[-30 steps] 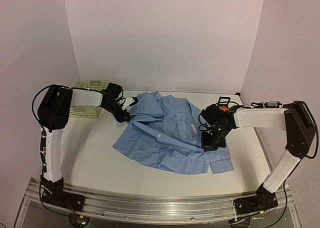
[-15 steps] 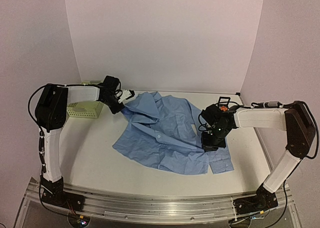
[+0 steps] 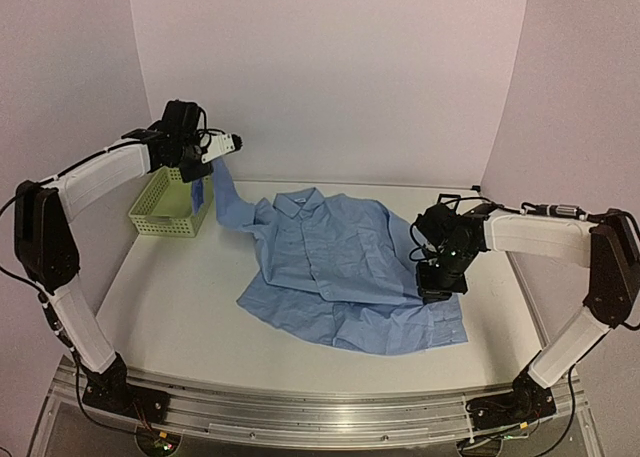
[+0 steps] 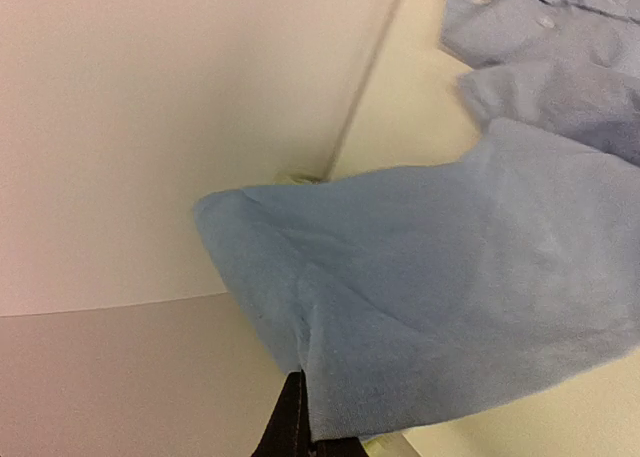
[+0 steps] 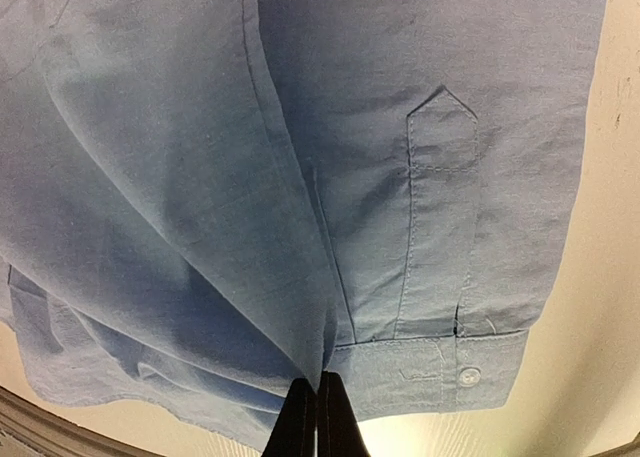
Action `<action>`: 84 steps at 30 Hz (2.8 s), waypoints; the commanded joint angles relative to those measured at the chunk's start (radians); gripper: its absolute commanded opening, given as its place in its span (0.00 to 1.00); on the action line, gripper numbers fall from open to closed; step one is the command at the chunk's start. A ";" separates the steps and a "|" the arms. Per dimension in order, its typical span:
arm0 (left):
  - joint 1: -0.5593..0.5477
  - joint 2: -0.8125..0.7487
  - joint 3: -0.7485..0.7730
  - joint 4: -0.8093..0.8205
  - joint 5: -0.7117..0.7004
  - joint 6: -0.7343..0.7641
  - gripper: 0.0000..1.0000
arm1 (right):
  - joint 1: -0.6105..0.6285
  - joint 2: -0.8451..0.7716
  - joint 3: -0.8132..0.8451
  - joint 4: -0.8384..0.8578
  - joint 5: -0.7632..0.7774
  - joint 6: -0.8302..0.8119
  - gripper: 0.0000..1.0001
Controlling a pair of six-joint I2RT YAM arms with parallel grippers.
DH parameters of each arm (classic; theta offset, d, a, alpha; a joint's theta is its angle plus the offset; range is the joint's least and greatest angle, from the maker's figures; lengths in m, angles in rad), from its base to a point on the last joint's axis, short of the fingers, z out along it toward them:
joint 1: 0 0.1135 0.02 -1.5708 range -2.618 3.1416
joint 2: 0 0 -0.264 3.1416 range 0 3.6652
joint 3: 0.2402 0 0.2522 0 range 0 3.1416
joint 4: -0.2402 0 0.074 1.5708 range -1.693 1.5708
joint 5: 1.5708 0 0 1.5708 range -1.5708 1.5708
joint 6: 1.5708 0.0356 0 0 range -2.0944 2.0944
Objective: Pin the brooch onto the clothing
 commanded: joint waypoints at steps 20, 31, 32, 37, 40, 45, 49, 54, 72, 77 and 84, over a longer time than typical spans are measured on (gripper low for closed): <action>0.254 -0.550 -0.810 0.401 -0.252 0.447 0.00 | -0.081 -0.006 0.109 -0.161 -0.101 -0.178 0.00; 0.187 -0.600 -0.832 0.170 -0.173 0.444 0.00 | -0.081 0.006 0.127 -0.159 -0.093 -0.184 0.00; 0.155 -0.612 -0.864 0.101 -0.155 0.386 0.00 | -0.081 0.004 0.127 -0.160 -0.092 -0.183 0.00; 0.004 -0.608 -0.992 -0.144 -0.049 0.084 0.00 | -0.081 -0.002 0.132 -0.163 -0.092 -0.178 0.00; -0.003 -0.560 -1.003 -0.252 0.039 -0.001 0.01 | -0.081 -0.008 0.135 -0.163 -0.089 -0.176 0.00; -0.003 -0.540 -0.934 -0.397 0.253 -0.024 0.61 | -0.081 0.004 0.139 -0.164 -0.095 -0.174 0.00; 0.006 -0.544 -0.780 -0.563 0.409 -0.003 0.80 | -0.081 0.008 0.149 -0.165 -0.094 -0.176 0.00; 0.167 -0.525 -0.584 -0.622 0.500 0.100 0.85 | -0.081 0.016 0.158 -0.166 -0.092 -0.186 0.00; 0.539 -0.158 -0.883 0.084 0.096 -0.011 0.23 | -0.082 0.015 0.137 -0.167 -0.078 -0.203 0.00; 0.624 -0.075 -0.874 0.173 0.026 -0.037 0.23 | -0.102 -0.010 0.104 -0.171 -0.068 -0.205 0.00; 0.701 -0.061 -0.850 0.097 0.035 -0.057 0.24 | -0.158 -0.038 0.056 -0.173 -0.071 -0.235 0.00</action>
